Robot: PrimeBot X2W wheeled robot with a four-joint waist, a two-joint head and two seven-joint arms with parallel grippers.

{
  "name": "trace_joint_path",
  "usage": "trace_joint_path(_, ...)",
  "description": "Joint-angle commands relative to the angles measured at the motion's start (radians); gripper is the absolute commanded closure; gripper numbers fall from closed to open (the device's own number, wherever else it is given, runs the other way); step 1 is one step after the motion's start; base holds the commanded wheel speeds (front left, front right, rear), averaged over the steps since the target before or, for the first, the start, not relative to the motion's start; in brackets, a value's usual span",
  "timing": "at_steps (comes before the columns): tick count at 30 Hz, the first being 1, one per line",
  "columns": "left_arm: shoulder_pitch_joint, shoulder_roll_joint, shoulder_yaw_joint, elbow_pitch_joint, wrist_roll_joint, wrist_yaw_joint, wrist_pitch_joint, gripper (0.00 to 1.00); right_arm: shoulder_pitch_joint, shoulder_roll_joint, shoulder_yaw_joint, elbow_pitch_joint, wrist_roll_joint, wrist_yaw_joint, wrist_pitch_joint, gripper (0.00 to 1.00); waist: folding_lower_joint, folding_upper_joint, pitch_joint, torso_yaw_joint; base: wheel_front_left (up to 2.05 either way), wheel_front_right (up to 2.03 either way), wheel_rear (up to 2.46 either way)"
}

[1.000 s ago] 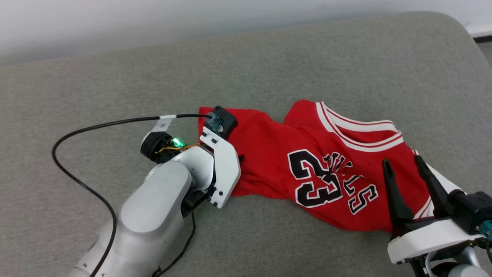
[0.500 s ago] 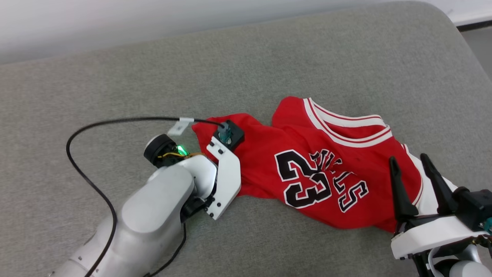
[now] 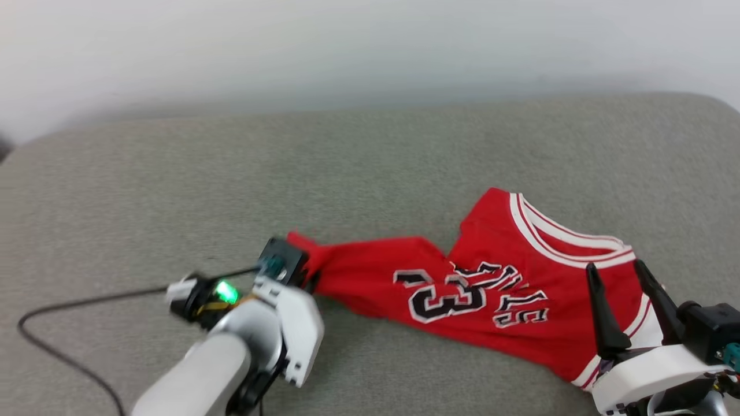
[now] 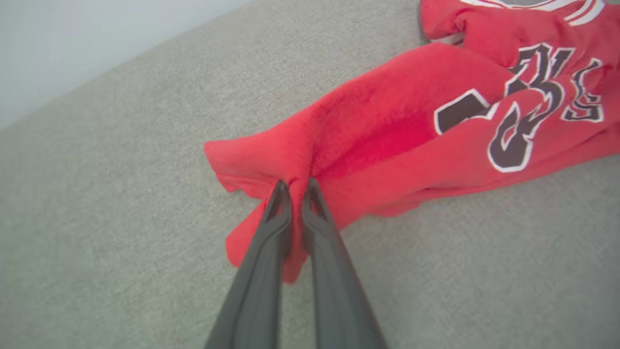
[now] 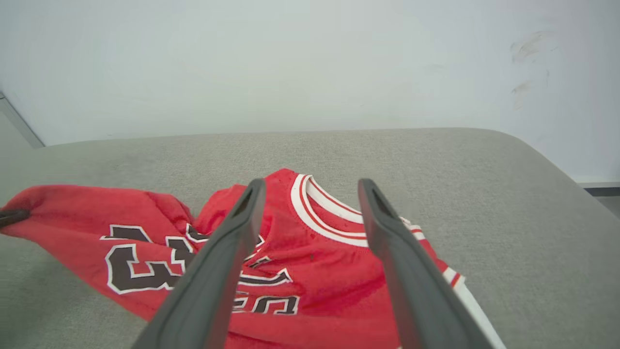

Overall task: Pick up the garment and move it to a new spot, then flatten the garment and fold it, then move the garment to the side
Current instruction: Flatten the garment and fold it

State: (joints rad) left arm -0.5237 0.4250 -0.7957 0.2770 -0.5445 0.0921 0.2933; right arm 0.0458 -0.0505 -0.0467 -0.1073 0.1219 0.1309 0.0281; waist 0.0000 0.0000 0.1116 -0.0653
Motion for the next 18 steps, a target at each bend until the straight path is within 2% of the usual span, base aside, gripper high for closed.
trace_joint_path(1, 0.055, 0.02, 0.011, -0.036, -0.013, 0.027, -0.006, 1.0, 0.014, 0.0, -0.003, -0.008, -0.001, 0.0, 0.007, 0.0, 0.0, 0.0, -0.056, 0.059, 0.0, 0.0, 0.0)
trace_joint_path(7, 0.347, 0.099, 0.064, -0.199, -0.114, 0.173, 0.008, 1.0, 0.045, 0.0, -0.003, -0.019, 0.005, 0.0, 0.02, 0.0, 0.0, 0.0, -0.093, 0.099, 0.0, 0.0, 0.0)
trace_joint_path(11, 0.51, 0.108, 0.093, -0.245, -0.196, 0.237, 0.009, 1.0, 0.059, 0.0, 0.003, -0.018, 0.006, 0.0, 0.025, 0.0, 0.0, 0.0, -0.109, 0.109, 0.0, 0.0, 0.0)
trace_joint_path(12, 0.537, 0.108, 0.098, -0.251, -0.21, 0.248, 0.004, 0.8, 0.061, 0.0, 0.004, -0.018, 0.005, 0.0, 0.026, 0.0, 0.0, 0.0, -0.112, 0.11, 0.0, 0.0, 0.0)
trace_joint_path(13, 0.56, 0.1, 0.104, -0.257, -0.226, 0.254, -0.001, 0.22, 0.063, 0.0, 0.005, -0.019, 0.005, 0.0, 0.028, 0.0, 0.0, 0.0, -0.113, 0.112, 0.0, 0.0, 0.0)
trace_joint_path(14, 0.575, 0.096, 0.106, -0.263, -0.231, 0.259, -0.009, 0.0, 0.064, 0.0, 0.006, -0.02, 0.004, 0.0, 0.029, 0.0, 0.0, 0.0, -0.114, 0.113, 0.0, 0.0, 0.0)
trace_joint_path(18, 0.57, 0.079, 0.123, -0.282, -0.215, 0.269, -0.071, 0.0, 0.069, 0.0, 0.01, -0.022, -0.004, 0.0, 0.028, 0.0, 0.0, 0.0, -0.122, 0.12, 0.0, 0.0, 0.0)
